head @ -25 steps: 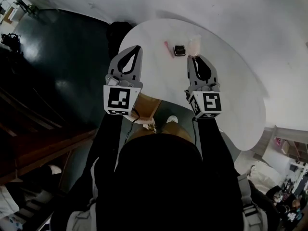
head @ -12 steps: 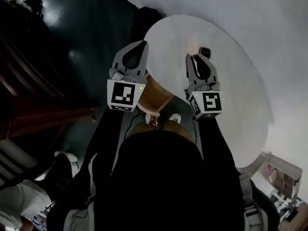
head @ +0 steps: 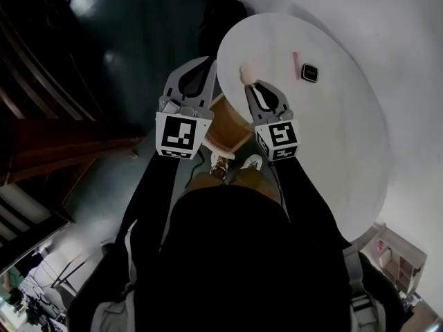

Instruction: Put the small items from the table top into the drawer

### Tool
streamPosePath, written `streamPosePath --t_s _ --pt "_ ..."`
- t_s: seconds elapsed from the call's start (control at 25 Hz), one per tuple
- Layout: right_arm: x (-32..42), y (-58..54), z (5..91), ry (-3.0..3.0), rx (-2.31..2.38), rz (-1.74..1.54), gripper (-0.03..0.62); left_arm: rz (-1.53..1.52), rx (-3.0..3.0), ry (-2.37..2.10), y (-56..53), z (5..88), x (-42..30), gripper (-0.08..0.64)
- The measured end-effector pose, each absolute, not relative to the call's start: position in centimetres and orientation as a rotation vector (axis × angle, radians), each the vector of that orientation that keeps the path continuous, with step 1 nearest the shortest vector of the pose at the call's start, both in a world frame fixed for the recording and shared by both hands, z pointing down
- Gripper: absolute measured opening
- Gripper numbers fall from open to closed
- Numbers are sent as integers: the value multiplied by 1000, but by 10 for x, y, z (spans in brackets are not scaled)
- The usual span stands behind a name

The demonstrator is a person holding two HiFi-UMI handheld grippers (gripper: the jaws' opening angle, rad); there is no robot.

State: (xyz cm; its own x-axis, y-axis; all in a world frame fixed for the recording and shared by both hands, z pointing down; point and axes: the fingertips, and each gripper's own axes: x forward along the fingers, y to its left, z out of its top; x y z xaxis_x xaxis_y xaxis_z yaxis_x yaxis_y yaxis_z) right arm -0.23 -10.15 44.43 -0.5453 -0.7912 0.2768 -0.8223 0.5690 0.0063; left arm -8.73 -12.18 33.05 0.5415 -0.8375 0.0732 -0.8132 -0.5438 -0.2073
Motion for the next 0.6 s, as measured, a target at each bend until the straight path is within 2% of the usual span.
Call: streamPosePath --t_s 0.36,0.6 --pt "-37 -23 597 -2373 989 492 75 -301 -2662 1428 -111 356 -99 15" --pt "-35 11 666 -2158 918 646 83 -320 -2677 1433 -106 365 -105 15"
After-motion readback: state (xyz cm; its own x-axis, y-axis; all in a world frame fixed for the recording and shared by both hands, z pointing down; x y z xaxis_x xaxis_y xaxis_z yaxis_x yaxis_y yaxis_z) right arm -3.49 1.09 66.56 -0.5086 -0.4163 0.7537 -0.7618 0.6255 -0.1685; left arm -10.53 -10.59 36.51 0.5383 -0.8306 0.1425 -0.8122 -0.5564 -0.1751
